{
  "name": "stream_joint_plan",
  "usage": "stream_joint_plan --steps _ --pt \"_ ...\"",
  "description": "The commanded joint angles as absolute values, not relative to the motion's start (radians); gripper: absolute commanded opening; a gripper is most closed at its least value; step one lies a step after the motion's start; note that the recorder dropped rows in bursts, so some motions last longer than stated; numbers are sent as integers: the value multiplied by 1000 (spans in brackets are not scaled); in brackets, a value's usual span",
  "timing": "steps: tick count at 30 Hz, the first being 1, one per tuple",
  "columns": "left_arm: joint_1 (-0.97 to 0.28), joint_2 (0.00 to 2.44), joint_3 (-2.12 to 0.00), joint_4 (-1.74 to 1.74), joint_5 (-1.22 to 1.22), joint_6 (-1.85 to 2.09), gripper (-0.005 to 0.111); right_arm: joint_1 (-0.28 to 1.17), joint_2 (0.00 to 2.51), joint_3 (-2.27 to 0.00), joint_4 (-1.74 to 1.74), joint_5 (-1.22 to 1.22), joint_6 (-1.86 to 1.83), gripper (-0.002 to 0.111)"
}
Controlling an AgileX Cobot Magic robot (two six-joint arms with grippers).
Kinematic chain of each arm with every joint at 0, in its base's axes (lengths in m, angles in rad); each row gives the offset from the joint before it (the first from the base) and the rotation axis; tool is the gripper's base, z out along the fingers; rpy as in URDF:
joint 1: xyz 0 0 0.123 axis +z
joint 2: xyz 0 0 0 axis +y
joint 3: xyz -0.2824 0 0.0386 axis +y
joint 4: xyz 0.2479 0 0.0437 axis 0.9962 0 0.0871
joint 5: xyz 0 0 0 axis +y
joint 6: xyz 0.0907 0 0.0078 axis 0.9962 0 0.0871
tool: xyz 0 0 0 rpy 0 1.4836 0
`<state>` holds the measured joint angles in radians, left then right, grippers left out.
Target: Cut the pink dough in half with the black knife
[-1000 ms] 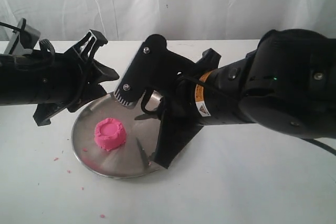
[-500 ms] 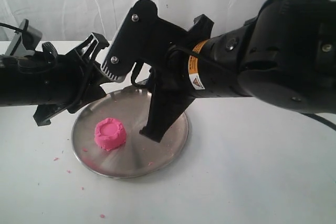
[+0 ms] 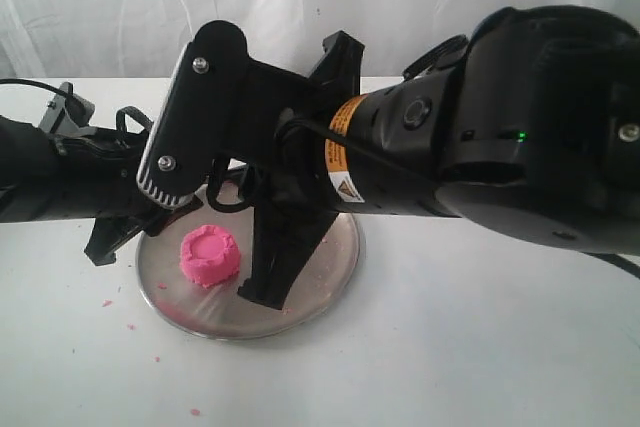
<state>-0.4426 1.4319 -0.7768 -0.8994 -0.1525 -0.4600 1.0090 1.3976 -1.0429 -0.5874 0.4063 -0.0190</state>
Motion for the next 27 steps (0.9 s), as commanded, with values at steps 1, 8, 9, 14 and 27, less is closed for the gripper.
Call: stream_joint_plan --steps 1,8,9,14,27 --pt "-444 1436 -781 -912 -188 -496 48 1016 1386 -1049 -604 399 -23 0" --pt "-444 1437 -781 -911 -176 -501 15 1016 1386 -1049 -604 390 -23 0" --pt "-444 1437 -781 -911 -174 -501 15 1016 1386 -1049 -604 384 -23 0" --pt "-444 1437 -781 -911 -196 -501 12 1016 1386 -1049 -604 375 -23 0" --pt "-442 1437 -858 -798 -210 -494 0 1016 1386 -1045 -599 406 -23 0"
